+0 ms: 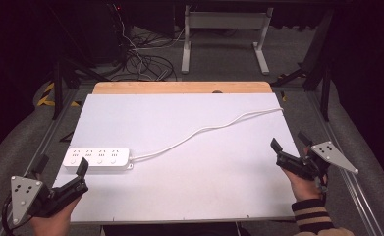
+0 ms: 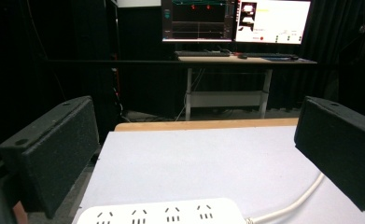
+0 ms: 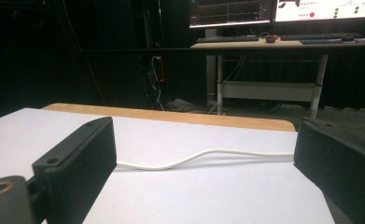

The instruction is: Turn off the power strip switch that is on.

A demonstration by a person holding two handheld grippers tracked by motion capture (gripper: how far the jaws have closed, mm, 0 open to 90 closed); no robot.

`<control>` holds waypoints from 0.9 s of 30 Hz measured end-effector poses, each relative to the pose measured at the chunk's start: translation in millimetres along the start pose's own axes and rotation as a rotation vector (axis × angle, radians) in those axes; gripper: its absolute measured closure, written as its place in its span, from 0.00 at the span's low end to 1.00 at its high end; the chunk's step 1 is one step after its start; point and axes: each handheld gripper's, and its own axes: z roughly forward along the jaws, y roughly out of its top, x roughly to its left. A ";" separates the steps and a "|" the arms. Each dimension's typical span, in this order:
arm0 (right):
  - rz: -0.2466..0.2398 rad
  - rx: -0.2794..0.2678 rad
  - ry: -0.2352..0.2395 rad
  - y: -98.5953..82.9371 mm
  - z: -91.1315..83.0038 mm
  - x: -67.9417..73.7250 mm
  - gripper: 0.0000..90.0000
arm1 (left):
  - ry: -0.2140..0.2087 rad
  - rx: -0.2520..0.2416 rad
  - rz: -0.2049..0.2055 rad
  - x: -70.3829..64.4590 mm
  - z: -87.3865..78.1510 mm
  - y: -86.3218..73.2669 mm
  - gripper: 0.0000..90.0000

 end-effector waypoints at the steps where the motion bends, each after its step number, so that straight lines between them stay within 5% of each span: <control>1: 0.001 0.002 0.003 -0.1 -0.3 0.4 0.07 | 0.001 -0.003 -0.003 -0.2 -0.2 0.2 0.00; 13: -0.004 0.009 0.009 -0.2 -0.8 1.4 0.07 | -0.020 -0.012 -0.032 0.0 0.5 1.6 0.01; 27: -0.002 0.016 0.010 -1.2 -5.9 -1.4 0.08 | -0.054 0.000 -0.013 -4.3 5.2 3.5 0.01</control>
